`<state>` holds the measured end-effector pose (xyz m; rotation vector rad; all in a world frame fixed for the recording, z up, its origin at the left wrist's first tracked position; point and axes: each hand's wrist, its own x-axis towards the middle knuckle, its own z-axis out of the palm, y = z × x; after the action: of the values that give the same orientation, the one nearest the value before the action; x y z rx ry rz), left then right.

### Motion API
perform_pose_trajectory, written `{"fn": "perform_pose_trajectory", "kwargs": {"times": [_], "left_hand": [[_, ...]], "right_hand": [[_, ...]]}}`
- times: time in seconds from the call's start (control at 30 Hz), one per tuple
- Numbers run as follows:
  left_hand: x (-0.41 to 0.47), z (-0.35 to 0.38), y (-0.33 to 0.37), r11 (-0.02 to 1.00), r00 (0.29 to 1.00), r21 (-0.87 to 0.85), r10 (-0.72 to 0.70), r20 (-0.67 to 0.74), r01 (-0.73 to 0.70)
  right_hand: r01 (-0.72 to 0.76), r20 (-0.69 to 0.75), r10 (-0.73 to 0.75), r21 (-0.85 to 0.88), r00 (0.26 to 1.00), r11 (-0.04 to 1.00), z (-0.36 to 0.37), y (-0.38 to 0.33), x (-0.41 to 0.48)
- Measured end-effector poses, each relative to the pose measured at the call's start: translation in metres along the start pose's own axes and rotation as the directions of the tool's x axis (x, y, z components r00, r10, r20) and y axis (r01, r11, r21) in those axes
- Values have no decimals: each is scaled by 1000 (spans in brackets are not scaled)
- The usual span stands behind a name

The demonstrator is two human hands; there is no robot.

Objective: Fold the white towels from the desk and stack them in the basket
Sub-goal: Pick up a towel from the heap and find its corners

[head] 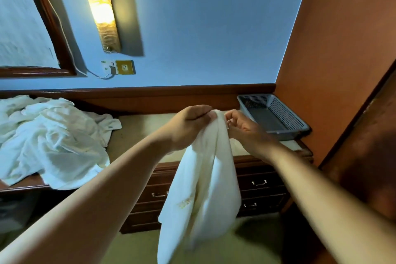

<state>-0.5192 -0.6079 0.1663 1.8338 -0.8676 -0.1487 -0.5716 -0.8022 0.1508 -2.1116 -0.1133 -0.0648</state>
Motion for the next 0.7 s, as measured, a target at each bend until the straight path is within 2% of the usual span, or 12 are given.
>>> {"fn": "perform_pose_trajectory", "kwargs": {"times": [0.1,0.2,0.3,0.4,0.47,0.53,0.7], "left_hand": [[-5,-3,5,966,996,-243,-93,-11,87],[-7,-8,8,912,986,-387,-162,-36,135],[-7,-16,5,886,982,-440,-184,-37,150],[-6,-20,-4,927,981,-343,-184,-60,152],[-7,-20,-14,978,985,-151,-156,-67,145],[-11,-16,-27,995,994,-15,-102,-34,102],[-24,-10,-64,978,998,206,13,58,-25]], "right_hand": [[45,6,-47,183,999,982,4,-2,2],[74,30,-89,321,996,944,8,-1,5],[72,6,-78,324,997,943,9,0,12],[140,-142,-119,149,983,979,12,1,17],[170,-267,-199,-126,943,977,13,-2,20],[194,-311,-300,-329,902,924,11,-12,20],[189,-269,-327,-434,906,881,14,-25,37]]}}
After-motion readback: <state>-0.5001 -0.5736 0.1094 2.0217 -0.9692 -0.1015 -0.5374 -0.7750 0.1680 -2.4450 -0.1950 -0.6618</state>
